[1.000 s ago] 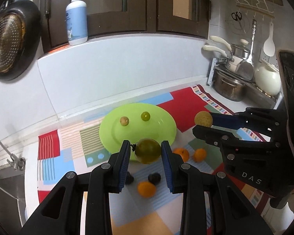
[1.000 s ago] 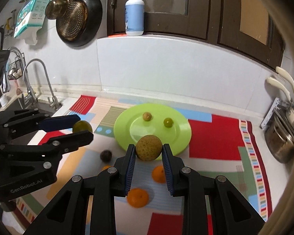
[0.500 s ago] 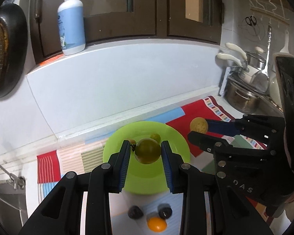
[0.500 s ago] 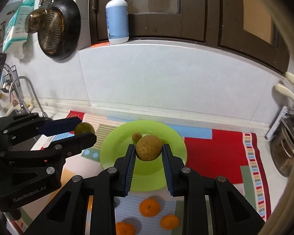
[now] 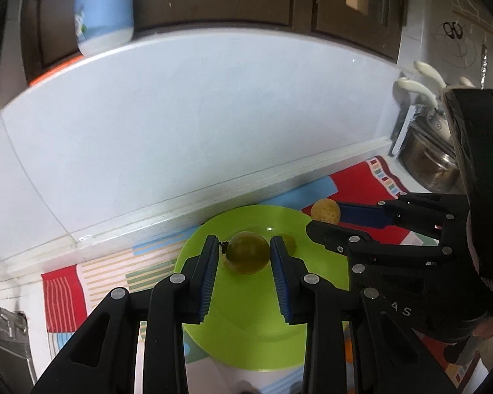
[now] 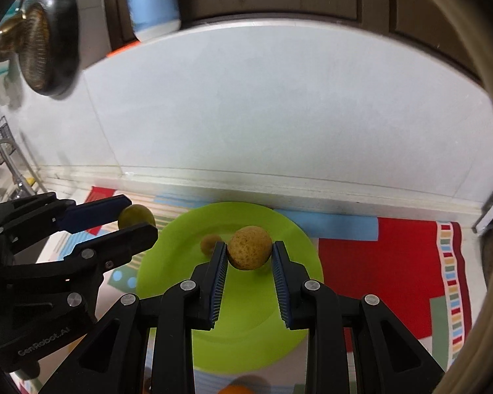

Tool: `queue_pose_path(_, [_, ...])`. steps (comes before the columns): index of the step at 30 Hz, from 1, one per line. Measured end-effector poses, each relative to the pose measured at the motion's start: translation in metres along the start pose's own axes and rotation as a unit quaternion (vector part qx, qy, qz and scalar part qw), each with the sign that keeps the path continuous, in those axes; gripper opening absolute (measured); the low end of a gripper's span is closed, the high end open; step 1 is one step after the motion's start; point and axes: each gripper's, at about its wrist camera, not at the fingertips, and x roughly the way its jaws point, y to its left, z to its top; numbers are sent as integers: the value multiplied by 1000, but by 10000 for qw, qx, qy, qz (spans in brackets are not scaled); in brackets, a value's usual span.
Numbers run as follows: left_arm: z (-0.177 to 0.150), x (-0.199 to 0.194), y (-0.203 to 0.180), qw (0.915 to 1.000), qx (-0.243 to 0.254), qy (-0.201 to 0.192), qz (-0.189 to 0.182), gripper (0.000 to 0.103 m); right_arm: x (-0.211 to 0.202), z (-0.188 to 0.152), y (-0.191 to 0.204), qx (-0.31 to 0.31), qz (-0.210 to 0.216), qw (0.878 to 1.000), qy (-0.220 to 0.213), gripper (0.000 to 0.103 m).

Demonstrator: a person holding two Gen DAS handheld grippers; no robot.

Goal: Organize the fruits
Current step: 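Carry both held fruits over the light-green plate with both grippers, then lower both fruits onto the plate and open both grippers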

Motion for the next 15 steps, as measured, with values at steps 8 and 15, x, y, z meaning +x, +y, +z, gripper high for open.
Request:
queue_pose_path(8, [5,44,9,9995,-84,291,-108,32,45,10,-10,-53,5,9994,350,29])
queue_pose_path(15, [4,72,10,9988,-28,447,-182,32,69,12,-19,-49,-3,9987,507,29])
